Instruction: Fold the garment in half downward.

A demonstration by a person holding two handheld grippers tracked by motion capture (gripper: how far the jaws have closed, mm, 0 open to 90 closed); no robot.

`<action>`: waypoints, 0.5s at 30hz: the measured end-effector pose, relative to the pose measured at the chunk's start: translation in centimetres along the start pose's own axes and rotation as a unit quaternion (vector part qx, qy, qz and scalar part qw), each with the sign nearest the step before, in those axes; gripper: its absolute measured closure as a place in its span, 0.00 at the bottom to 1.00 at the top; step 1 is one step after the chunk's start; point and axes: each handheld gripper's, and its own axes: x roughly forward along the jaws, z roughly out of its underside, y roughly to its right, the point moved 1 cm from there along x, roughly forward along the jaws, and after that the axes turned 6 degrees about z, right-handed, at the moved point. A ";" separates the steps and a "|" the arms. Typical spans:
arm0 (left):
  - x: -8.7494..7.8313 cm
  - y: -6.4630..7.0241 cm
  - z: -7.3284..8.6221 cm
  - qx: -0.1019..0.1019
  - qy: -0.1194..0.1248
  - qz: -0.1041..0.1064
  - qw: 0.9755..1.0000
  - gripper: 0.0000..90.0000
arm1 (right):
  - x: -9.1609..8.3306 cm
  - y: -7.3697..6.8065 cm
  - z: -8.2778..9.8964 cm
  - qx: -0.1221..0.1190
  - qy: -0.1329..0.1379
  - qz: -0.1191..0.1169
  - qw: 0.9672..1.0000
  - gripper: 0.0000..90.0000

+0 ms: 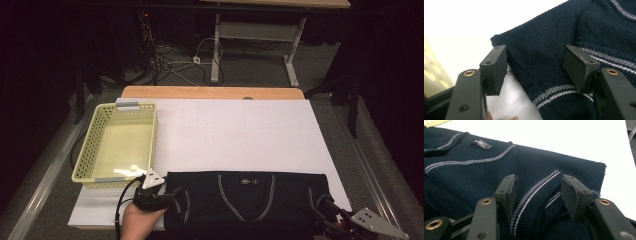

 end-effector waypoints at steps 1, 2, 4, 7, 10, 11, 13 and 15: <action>0.0 -0.1 0.0 -0.006 -0.005 -0.003 1.000 0.41 | 0.0 0.0 0.0 0.000 0.000 0.000 1.000 0.53; 0.1 -0.1 0.1 -0.011 -0.011 -0.004 1.000 0.41 | 0.0 0.0 0.0 0.000 0.000 0.000 1.000 0.53; 0.1 0.0 0.1 -0.010 -0.013 -0.012 1.000 0.42 | 0.0 -0.1 0.0 -0.001 0.000 -0.001 1.000 0.53; 0.1 0.3 0.3 -0.009 -0.015 -0.019 1.000 0.44 | 0.0 -0.2 0.0 -0.004 0.000 -0.002 1.000 0.53; 0.0 0.5 0.3 -0.007 -0.017 -0.010 1.000 0.53 | 0.0 -0.2 -0.1 -0.004 0.001 -0.002 1.000 0.53; 0.0 0.6 0.3 -0.007 -0.018 -0.007 1.000 0.56 | 0.0 -0.2 -0.1 -0.004 0.001 -0.002 1.000 0.53; 0.1 0.8 0.3 -0.006 -0.017 0.001 1.000 0.64 | 0.1 -0.1 -0.1 -0.004 0.001 -0.003 1.000 0.53; 0.1 0.8 0.2 -0.005 -0.018 0.012 1.000 0.72 | 0.2 -0.1 -0.2 -0.004 0.002 -0.003 1.000 0.53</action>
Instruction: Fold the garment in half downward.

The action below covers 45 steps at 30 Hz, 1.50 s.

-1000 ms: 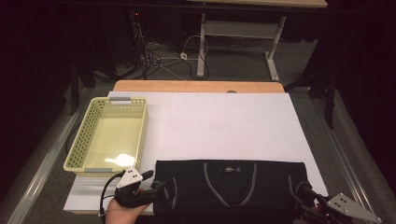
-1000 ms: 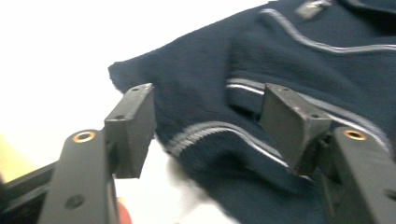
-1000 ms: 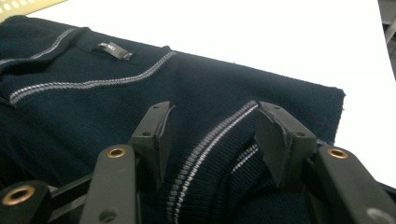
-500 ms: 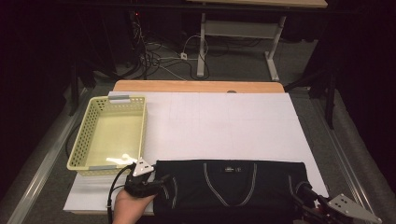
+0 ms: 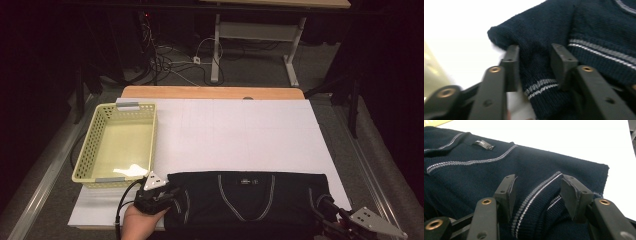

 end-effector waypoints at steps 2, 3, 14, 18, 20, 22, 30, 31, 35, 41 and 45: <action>0.1 0.1 -0.1 0.007 -0.002 0.007 1.000 0.79 | -0.1 0.1 -0.1 0.002 0.001 0.001 1.000 0.53; 0.1 0.2 -0.1 0.014 -0.002 0.007 1.000 0.82 | -0.1 0.1 -0.1 0.002 0.003 0.002 1.000 0.53; -0.4 1.1 -1.4 0.040 0.033 0.010 0.999 0.87 | 0.2 0.2 -0.1 0.005 -0.003 0.005 1.000 0.54; 0.6 1.5 -2.6 0.045 0.037 0.002 0.998 0.87 | 0.2 0.3 -0.3 0.007 0.000 0.007 1.000 0.53; 1.4 1.4 -3.2 0.044 0.034 -0.001 0.998 0.87 | 0.2 0.4 -0.4 0.007 0.002 0.008 1.000 0.54; 2.0 1.1 -3.8 0.033 0.038 -0.003 0.999 0.88 | 0.4 0.6 -0.6 0.009 0.002 0.010 1.000 0.54; 2.8 0.7 -5.4 0.025 0.034 -0.018 0.999 0.89 | 3.2 2.9 -2.1 0.013 -0.028 0.038 0.999 0.52; 2.7 0.8 -5.3 0.030 0.031 -0.017 0.999 0.88 | 3.7 3.3 -2.1 0.014 -0.035 0.044 0.998 0.51; 1.5 0.8 -4.4 0.031 0.025 -0.016 0.999 0.88 | 5.2 4.7 -2.1 0.025 -0.058 0.060 0.996 0.47; 0.0 0.6 -1.5 0.019 0.006 -0.008 1.000 0.86 | 6.8 6.7 -2.1 0.043 -0.096 0.066 0.992 0.35; -0.6 0.0 -0.5 0.005 0.002 -0.006 1.000 0.72 | 7.5 6.8 -2.4 0.033 -0.109 0.066 0.991 0.32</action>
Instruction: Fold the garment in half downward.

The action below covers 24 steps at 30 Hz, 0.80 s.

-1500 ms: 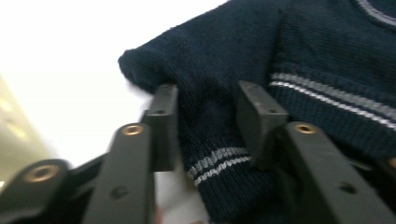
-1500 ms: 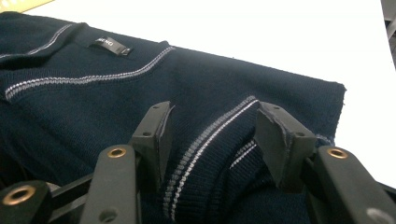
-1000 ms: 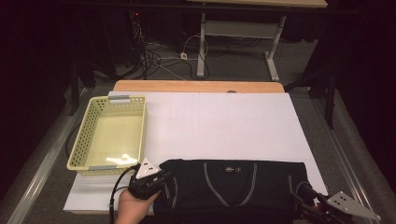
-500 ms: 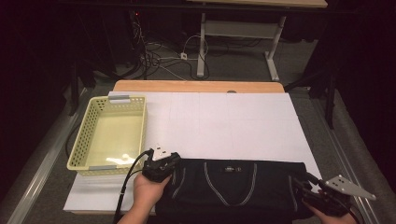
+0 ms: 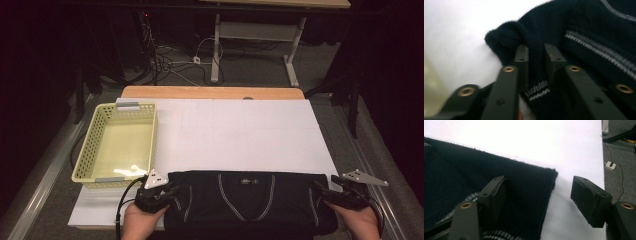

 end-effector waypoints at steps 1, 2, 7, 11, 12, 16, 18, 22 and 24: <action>-0.1 -0.1 0.0 -0.001 0.001 0.000 1.000 0.66 | 0.1 0.0 -0.1 0.001 -0.001 -0.003 1.000 0.32; 0.0 -0.1 -0.1 0.000 0.007 0.008 1.000 0.62 | 0.2 -0.1 -0.1 0.001 -0.005 -0.002 1.000 0.32; 0.9 0.0 -1.2 -0.006 0.009 -0.015 1.000 0.45 | 0.4 -0.2 0.1 -0.006 -0.009 0.001 1.000 0.32; 1.9 -0.3 -1.4 -0.005 -0.008 -0.047 0.999 0.39 | 0.4 -0.1 0.2 -0.004 -0.006 -0.005 1.000 0.33; 2.1 -0.3 -1.4 -0.007 -0.009 -0.050 0.999 0.36 | 0.4 -0.2 0.2 -0.006 -0.006 -0.008 1.000 0.34; 2.4 -0.5 -1.6 -0.023 -0.009 -0.051 0.998 0.32 | 0.3 -0.4 0.2 -0.018 -0.004 -0.024 1.000 0.44; 2.4 -0.5 -1.6 -0.029 -0.010 -0.050 0.998 0.32 | 0.2 -0.5 0.3 -0.022 -0.002 -0.030 0.999 0.47; 2.0 -0.5 -1.3 -0.029 -0.014 -0.048 0.998 0.35 | 0.2 -0.6 0.4 -0.026 -0.001 -0.039 0.999 0.55; 1.7 -0.4 -1.0 -0.026 -0.012 -0.049 0.998 0.37 | 0.1 -0.6 0.4 -0.028 -0.001 -0.043 0.999 0.58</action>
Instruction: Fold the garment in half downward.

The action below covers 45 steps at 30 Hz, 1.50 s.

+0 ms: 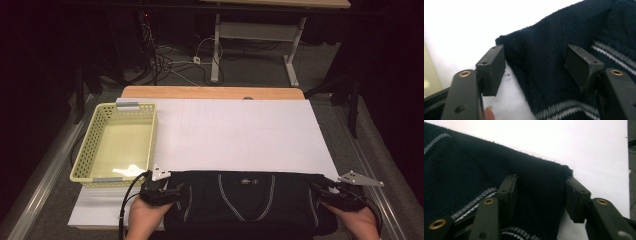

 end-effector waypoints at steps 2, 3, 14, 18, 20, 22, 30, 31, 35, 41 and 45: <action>-0.3 0.0 0.3 -0.001 0.001 -0.001 1.000 0.37 | 0.0 0.0 0.0 -0.002 0.002 -0.003 1.000 0.60; -0.4 -0.1 0.4 -0.003 0.003 -0.001 1.000 0.37 | 0.0 0.0 0.1 -0.003 0.002 -0.002 1.000 0.61; 0.1 0.0 -0.2 0.001 0.001 0.026 1.000 0.57 | -0.1 -0.3 0.3 -0.005 0.006 -0.034 0.999 0.87; 0.3 -0.2 -0.3 0.002 0.003 0.070 0.998 0.83 | -0.3 -0.6 0.3 -0.020 0.012 -0.030 0.999 0.91; 0.2 -0.1 -0.3 0.012 0.007 0.071 0.997 0.87 | -0.6 -0.6 0.2 -0.015 0.019 -0.030 0.999 0.92; 0.0 0.2 -0.5 0.023 0.013 0.066 0.997 0.89 | -1.1 -0.5 0.2 -0.008 0.037 -0.025 0.999 0.92; -2.2 1.7 -3.4 0.063 0.070 0.037 0.995 0.90 | -3.3 -0.5 -2.1 -0.020 0.089 0.010 0.996 0.93; -2.3 1.8 -3.9 0.066 0.072 0.035 0.995 0.90 | -3.6 -0.5 -2.5 -0.024 0.094 0.015 0.995 0.93; -2.4 2.0 -6.2 0.075 0.078 0.026 0.994 0.90 | -4.5 -0.3 -4.6 -0.033 0.111 0.032 0.993 0.93; -1.3 1.4 -9.5 0.064 0.083 0.018 0.994 0.90 | -3.8 0.9 -7.6 -0.025 0.129 0.051 0.990 0.93; 0.0 0.7 -11.5 0.070 0.064 0.011 0.995 0.89 | -1.0 1.3 -8.7 -0.026 0.112 0.052 0.992 0.93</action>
